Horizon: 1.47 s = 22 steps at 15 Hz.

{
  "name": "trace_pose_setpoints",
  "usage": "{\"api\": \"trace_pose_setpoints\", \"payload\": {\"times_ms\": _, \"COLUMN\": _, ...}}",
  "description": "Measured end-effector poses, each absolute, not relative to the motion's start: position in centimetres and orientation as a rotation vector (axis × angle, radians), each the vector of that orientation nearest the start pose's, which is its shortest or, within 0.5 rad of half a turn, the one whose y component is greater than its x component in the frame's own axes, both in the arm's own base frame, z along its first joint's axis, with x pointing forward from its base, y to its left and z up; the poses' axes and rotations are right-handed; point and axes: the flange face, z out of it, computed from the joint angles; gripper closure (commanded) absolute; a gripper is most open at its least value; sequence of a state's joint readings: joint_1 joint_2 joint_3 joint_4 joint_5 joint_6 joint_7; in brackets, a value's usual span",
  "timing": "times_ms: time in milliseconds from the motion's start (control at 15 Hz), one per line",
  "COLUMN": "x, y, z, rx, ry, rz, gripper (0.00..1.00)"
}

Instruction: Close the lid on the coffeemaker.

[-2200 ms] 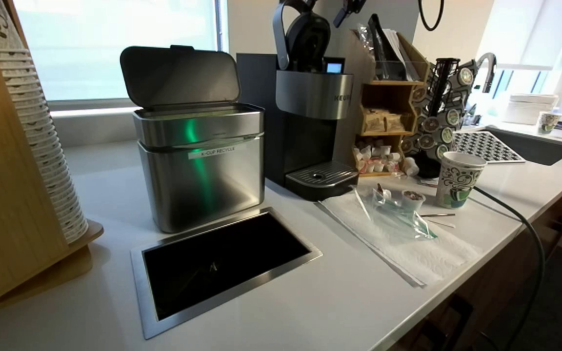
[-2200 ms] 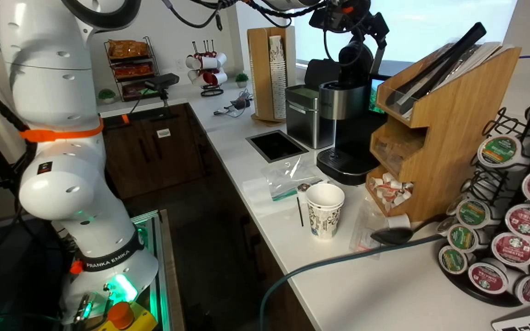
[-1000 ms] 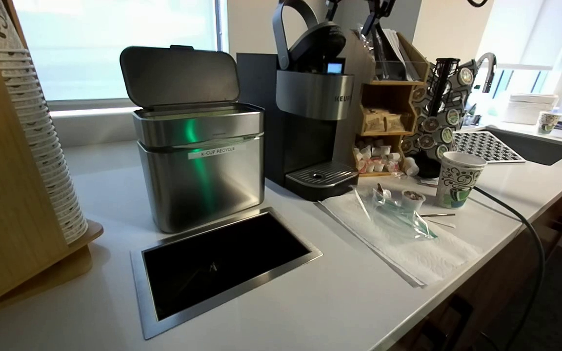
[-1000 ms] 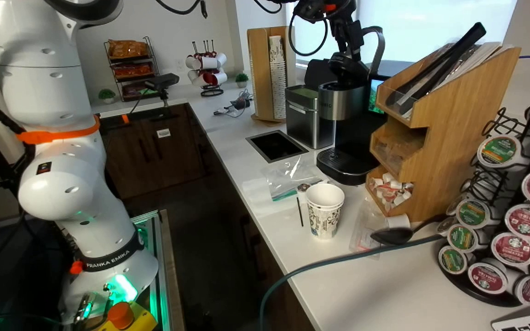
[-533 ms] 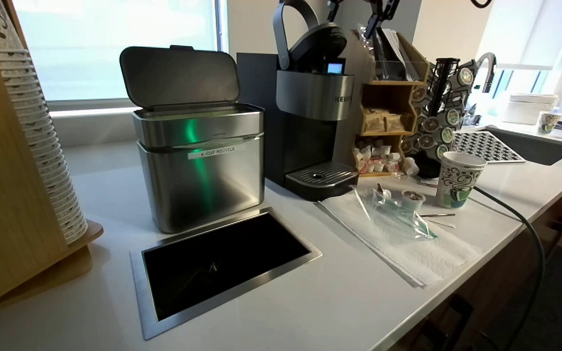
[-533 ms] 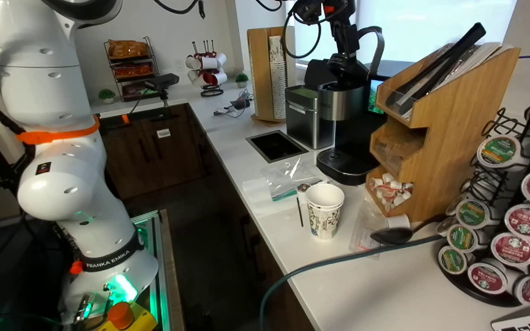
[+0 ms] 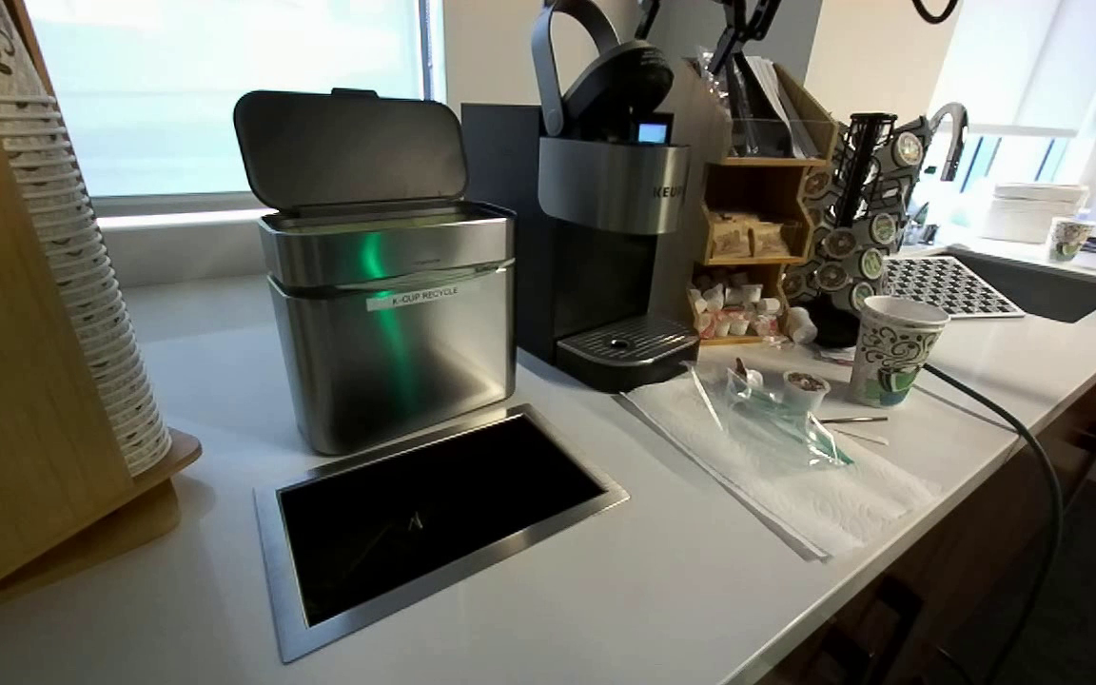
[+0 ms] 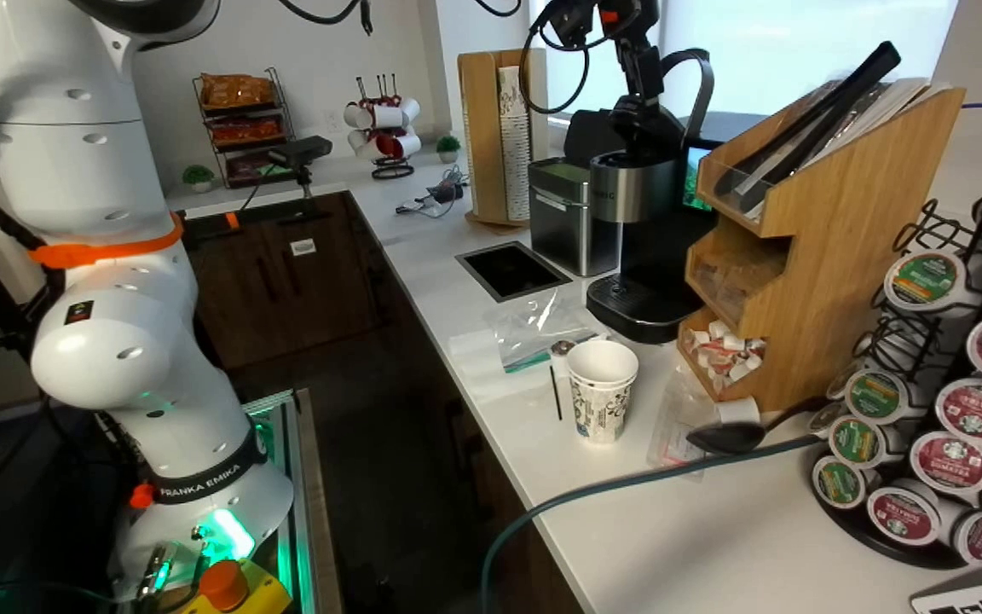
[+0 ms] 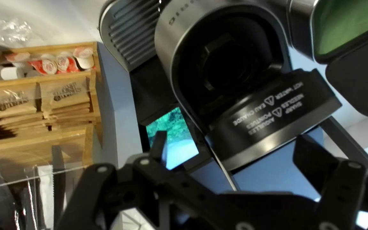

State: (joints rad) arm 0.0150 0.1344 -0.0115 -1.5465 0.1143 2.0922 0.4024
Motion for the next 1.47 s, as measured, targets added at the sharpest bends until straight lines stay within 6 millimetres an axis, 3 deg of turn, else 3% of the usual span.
{"api": "trace_pose_setpoints", "payload": {"times_ms": 467, "x": 67.2, "y": 3.8, "z": 63.8, "rx": -2.696, "ry": 0.357, "rz": -1.111, "gripper": 0.00}}
{"api": "trace_pose_setpoints", "payload": {"times_ms": 733, "x": 70.5, "y": 3.2, "z": 64.1, "rx": -2.660, "ry": 0.319, "rz": -1.277, "gripper": 0.00}}
{"api": "trace_pose_setpoints", "payload": {"times_ms": 1067, "x": 73.6, "y": 2.4, "z": 65.1, "rx": -2.679, "ry": 0.321, "rz": -1.306, "gripper": 0.00}}
{"api": "trace_pose_setpoints", "payload": {"times_ms": 1467, "x": 75.0, "y": 2.0, "z": 66.4, "rx": -2.801, "ry": 0.327, "rz": -1.142, "gripper": 0.00}}
